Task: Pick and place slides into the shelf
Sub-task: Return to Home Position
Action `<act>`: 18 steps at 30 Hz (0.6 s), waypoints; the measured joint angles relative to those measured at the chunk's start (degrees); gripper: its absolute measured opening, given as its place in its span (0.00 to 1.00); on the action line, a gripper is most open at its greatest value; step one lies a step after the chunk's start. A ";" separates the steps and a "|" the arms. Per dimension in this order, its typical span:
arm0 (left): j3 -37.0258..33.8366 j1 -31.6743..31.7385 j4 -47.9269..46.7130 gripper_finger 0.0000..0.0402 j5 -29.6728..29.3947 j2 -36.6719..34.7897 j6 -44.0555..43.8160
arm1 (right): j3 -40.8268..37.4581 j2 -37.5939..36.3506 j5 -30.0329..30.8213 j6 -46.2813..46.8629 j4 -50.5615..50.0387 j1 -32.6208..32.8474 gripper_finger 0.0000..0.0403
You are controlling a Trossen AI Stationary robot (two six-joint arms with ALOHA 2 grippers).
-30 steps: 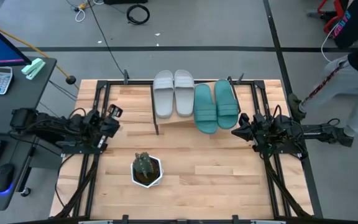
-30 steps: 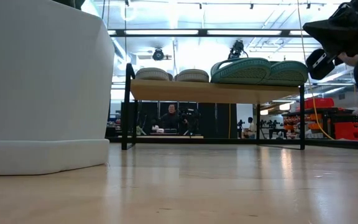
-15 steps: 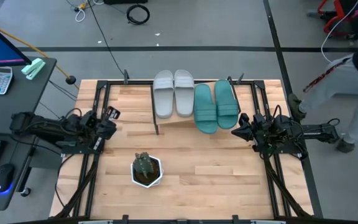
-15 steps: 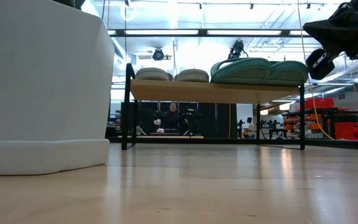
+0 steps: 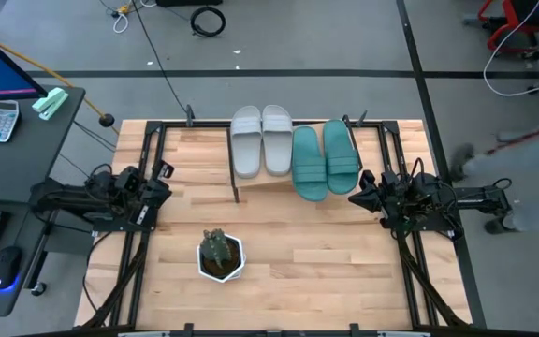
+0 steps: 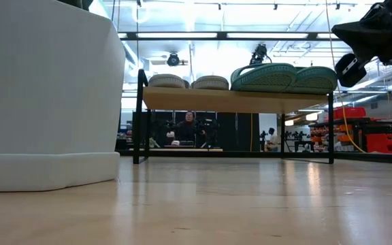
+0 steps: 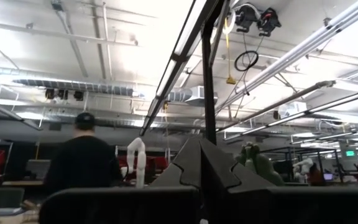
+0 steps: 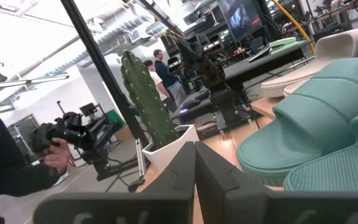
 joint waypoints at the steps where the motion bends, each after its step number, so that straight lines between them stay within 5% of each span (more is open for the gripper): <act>1: 0.00 0.00 -1.69 0.00 -0.26 -1.32 0.03 | 0.00 -0.01 -0.01 0.00 0.00 0.01 0.03; 18: -0.02 0.00 -20.66 0.00 -4.47 -10.34 2.95 | 0.02 0.00 -0.01 0.01 0.00 0.01 0.03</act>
